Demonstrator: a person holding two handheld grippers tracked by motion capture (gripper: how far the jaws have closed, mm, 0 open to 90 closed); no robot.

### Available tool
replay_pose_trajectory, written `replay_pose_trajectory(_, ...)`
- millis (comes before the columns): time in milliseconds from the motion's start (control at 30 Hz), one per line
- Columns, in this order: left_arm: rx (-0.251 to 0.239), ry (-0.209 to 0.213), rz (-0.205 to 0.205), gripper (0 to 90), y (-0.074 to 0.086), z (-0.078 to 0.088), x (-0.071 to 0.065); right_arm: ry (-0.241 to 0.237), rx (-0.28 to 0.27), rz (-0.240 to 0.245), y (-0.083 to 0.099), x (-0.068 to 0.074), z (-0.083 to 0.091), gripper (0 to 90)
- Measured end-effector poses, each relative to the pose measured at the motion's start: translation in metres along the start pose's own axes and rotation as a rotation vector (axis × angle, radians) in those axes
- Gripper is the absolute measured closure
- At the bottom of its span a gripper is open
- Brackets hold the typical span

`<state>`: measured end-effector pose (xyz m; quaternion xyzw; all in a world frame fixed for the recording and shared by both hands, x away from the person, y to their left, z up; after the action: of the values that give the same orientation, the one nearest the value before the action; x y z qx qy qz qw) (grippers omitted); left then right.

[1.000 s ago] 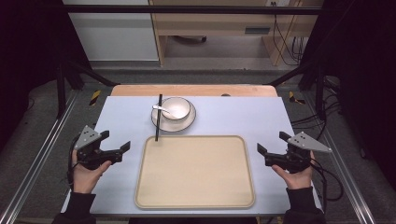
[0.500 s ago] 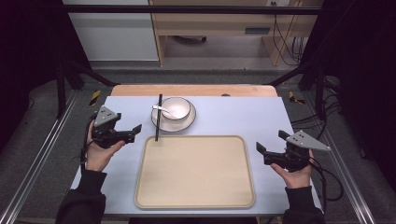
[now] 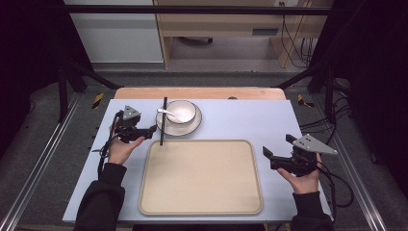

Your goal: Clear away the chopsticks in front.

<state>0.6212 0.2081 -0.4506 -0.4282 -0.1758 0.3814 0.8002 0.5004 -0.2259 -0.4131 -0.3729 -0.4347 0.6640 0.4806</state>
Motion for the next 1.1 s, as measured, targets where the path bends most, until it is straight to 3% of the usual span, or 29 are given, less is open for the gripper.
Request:
replay_pose_trajectory(233,0.058,-0.013,-0.018,34.2,0.001,-0.026,0.003,-0.004,0.004,-0.001,0.001,0.001,-0.001,6.9)
replay_pose_trajectory(433,0.07,-0.01,0.007,47.8,0.006,-0.047,0.004,-0.008,0.01,0.004,0.002,0.003,-0.002,6.9)
replay_pose_trajectory(633,0.067,0.003,0.023,60.9,0.007,-0.056,0.004,-0.009,0.008,0.003,0.002,0.003,-0.002,6.9)
replay_pose_trajectory(1100,0.074,0.019,0.05,78.7,0.012,-0.068,0.004,-0.007,0.008,0.002,0.002,0.002,-0.002,6.8)
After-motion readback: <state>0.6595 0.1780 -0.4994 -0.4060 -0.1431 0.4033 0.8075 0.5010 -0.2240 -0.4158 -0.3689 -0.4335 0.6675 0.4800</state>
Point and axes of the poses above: each handheld gripper's, and its own axes: z roughly backward along the jaws, y roughly out of its underside, x roughly to its left, the point moved 8 cm from there along -z, roughly forward along the jaws, and after that the axes turned 13 degrees about y, right-handed, at the moved point
